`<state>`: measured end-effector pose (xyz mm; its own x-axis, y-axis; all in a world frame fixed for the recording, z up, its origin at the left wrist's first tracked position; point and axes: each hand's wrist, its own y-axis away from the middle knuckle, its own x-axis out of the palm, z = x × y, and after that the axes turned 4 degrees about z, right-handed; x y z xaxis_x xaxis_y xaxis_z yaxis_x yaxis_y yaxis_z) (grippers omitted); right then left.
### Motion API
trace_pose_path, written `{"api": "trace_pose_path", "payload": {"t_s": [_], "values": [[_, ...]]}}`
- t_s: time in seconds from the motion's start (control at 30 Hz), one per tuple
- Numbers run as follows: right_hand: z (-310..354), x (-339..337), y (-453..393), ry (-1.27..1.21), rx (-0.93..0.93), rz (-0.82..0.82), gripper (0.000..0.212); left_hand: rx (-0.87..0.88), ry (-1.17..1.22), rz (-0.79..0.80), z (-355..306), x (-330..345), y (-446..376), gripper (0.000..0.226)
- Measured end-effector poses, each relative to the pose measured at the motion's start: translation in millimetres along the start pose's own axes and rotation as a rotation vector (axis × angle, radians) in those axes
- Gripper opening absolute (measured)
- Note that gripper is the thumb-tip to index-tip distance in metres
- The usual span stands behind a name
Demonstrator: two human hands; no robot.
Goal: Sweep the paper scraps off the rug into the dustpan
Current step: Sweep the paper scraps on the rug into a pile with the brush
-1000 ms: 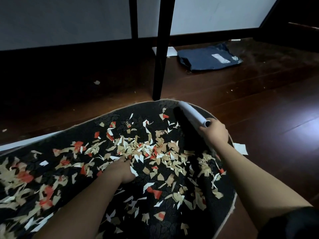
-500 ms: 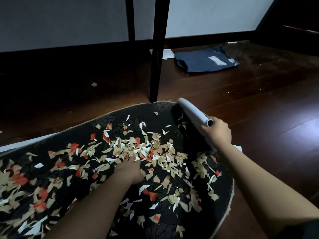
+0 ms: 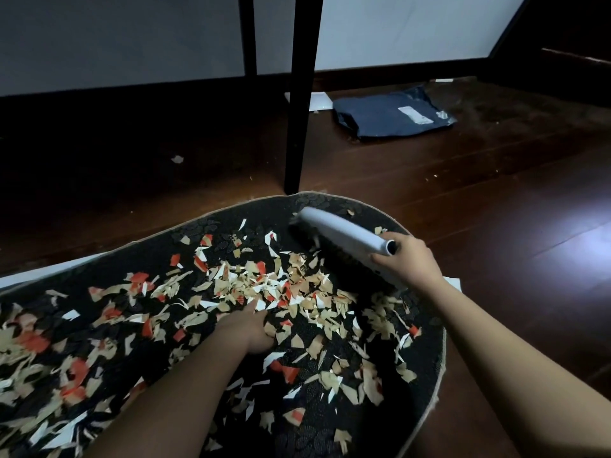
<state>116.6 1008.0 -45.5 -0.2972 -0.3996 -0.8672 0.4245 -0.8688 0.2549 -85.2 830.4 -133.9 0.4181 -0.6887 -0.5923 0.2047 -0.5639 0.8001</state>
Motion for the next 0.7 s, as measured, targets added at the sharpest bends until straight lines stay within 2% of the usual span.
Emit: {"api": "trace_pose_path", "payload": {"t_s": [0.1,0.23,0.3,0.37,0.43,0.5,0.6,0.7], "values": [[-5.6,2.4,-11.5,-0.058,0.12,-0.159,0.031,-0.001,-0.01,0.002,0.0,-0.5,0.1,0.073],[-7.3,18.3,-18.7,0.006,0.207,-0.134,0.031,-0.001,0.0,0.004,1.3,0.6,-1.5,0.073],[-1.4,27.3,-12.7,0.044,0.145,-0.052,0.025,0.007,0.005,0.001,2.3,1.1,-1.3,0.073],[4.6,31.0,-5.5,0.074,0.06,0.032,0.004,0.012,0.004,-0.003,3.6,1.3,-0.8,0.073],[6.1,27.0,0.2,0.063,-0.018,0.089,0.007,0.014,0.007,-0.004,4.2,1.8,0.0,0.072],[6.1,17.0,3.7,0.04,-0.077,0.107,0.022,0.014,0.012,0.0,4.1,2.3,1.8,0.072],[1.5,3.7,0.3,-0.019,-0.048,0.013,0.032,0.022,0.002,-0.005,3.1,1.3,4.1,0.072],[-7.6,4.5,-11.0,-0.084,0.112,-0.141,0.027,0.022,0.009,-0.006,3.2,0.9,4.9,0.072]]}}
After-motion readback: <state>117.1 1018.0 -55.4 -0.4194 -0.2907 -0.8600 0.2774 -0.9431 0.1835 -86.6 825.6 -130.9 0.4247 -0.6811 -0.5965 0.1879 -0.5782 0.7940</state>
